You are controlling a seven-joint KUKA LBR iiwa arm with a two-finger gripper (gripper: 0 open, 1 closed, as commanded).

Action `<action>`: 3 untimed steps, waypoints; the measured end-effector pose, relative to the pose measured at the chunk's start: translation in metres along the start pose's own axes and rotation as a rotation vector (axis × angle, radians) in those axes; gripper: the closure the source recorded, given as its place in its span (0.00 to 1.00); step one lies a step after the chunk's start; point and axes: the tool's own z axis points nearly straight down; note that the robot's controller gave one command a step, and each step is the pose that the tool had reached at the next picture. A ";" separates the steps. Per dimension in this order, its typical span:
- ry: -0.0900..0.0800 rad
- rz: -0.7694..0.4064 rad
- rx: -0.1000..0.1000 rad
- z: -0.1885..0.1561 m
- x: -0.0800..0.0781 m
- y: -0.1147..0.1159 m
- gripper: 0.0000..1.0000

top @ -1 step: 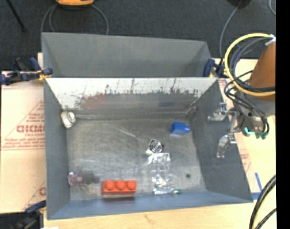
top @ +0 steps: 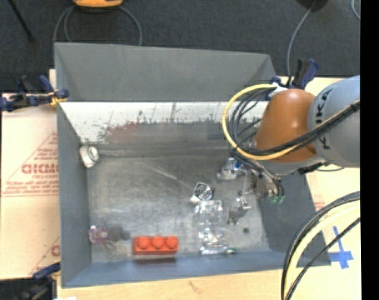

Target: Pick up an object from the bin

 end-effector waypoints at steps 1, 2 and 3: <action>-0.016 0.143 0.006 0.035 0.004 0.019 0.00; -0.023 0.073 0.011 0.034 0.005 0.046 0.00; -0.012 0.092 0.007 0.035 -0.004 0.053 0.00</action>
Offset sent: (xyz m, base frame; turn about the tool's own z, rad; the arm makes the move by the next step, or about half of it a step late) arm -0.0091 0.0212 -0.0389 0.1437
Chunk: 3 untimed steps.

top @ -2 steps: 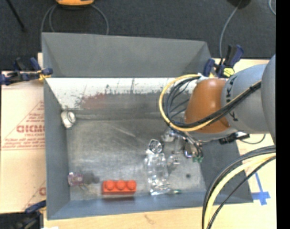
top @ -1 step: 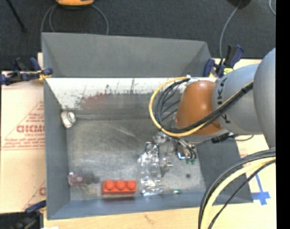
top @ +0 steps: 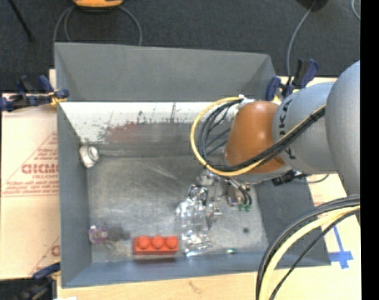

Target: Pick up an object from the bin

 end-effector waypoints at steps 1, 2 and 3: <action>0.001 0.002 -0.003 0.000 -0.001 -0.003 0.00; -0.002 -0.039 0.000 0.000 -0.004 -0.001 0.00; -0.001 -0.062 -0.002 0.001 -0.008 -0.001 0.00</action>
Offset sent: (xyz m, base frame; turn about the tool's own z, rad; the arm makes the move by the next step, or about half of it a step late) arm -0.0011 -0.0009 -0.0041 0.0004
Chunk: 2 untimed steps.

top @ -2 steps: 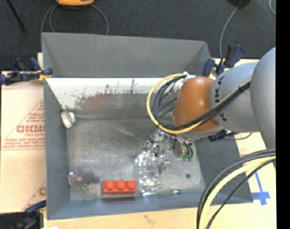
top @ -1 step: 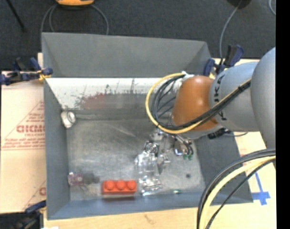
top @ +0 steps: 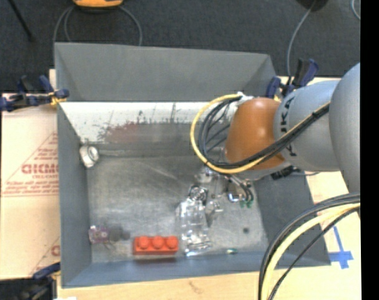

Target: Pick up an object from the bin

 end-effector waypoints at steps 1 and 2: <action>-0.007 0.032 0.003 -0.001 -0.004 0.011 0.00; -0.006 0.087 -0.004 -0.001 -0.003 0.009 0.00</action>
Offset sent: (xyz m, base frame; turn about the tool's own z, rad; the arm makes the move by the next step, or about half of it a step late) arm -0.0005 0.0152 -0.0036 0.0327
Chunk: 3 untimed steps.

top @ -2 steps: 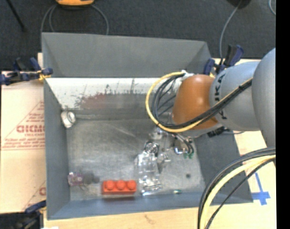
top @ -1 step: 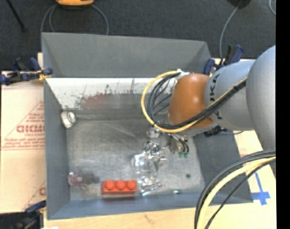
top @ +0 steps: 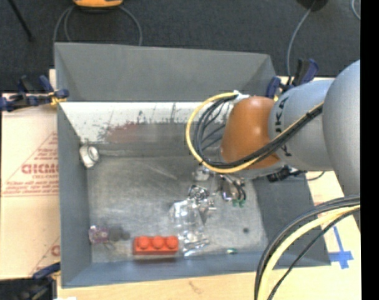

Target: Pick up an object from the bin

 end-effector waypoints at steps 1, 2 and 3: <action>-0.001 -0.016 0.005 0.000 -0.001 0.004 0.00; 0.007 0.020 0.003 0.000 -0.015 0.010 0.00; 0.006 -0.055 0.004 -0.005 -0.013 0.011 0.00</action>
Offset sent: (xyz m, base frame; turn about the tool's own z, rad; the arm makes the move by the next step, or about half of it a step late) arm -0.0023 0.0069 -0.0041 -0.0116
